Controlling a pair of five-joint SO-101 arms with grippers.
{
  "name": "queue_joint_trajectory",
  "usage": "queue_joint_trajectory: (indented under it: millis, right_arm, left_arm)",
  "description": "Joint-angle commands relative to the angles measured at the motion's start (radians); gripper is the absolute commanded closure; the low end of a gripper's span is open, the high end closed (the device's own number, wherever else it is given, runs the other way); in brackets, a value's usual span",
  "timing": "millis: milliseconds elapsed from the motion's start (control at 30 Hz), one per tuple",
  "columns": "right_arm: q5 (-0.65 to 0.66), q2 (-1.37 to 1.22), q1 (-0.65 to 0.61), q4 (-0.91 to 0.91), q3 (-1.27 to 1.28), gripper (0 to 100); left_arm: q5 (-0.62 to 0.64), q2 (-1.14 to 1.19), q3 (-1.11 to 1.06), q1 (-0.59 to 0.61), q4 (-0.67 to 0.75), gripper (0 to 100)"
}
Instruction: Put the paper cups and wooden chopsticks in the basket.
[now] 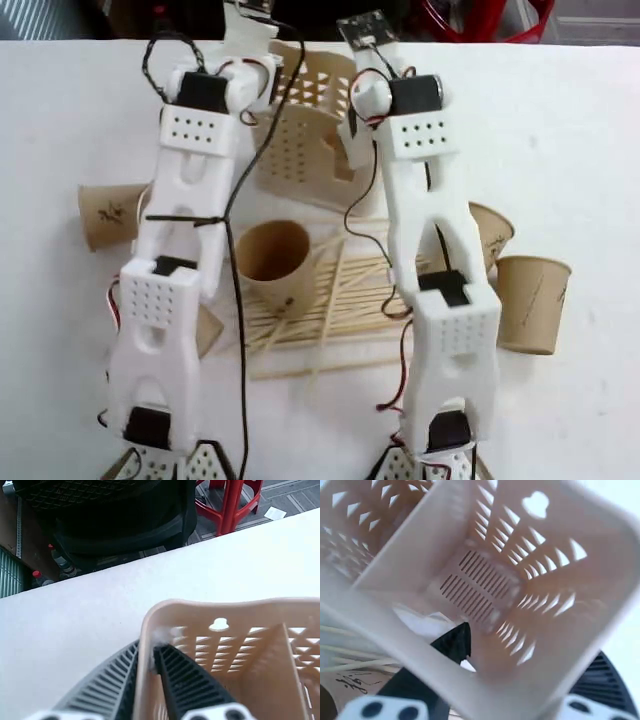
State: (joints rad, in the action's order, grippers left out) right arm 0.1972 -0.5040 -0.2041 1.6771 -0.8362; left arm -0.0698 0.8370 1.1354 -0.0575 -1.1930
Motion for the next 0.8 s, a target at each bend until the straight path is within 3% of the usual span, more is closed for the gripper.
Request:
queue_joint_trajectory:
  millis: [0,167,367,567,667,767]
  right_arm:
    - [0.014,0.225,0.038,-0.013,0.107,68.1]
    - [0.02,0.36,0.067,-0.177,0.367,68.0]
    - [0.02,0.616,0.073,-0.602,0.881,68.0]
    - [0.034,1.061,0.087,-0.989,1.459,68.1]
    - [0.064,1.282,0.097,-1.044,1.62,68.3]
    - [0.08,1.419,0.131,-0.984,1.668,68.3]
  left_arm:
    - [-0.008,0.012,-0.021,0.031,-0.005,98]
    - [0.026,0.012,-0.023,0.03,-0.009,98]
    - [0.121,0.012,-0.023,0.022,-0.012,98]
    - [0.161,0.012,-0.018,-0.008,-0.077,98]
    - [0.161,0.004,-0.014,-0.018,-0.084,98]
    - [0.144,-0.002,-0.011,-0.038,-0.104,98]
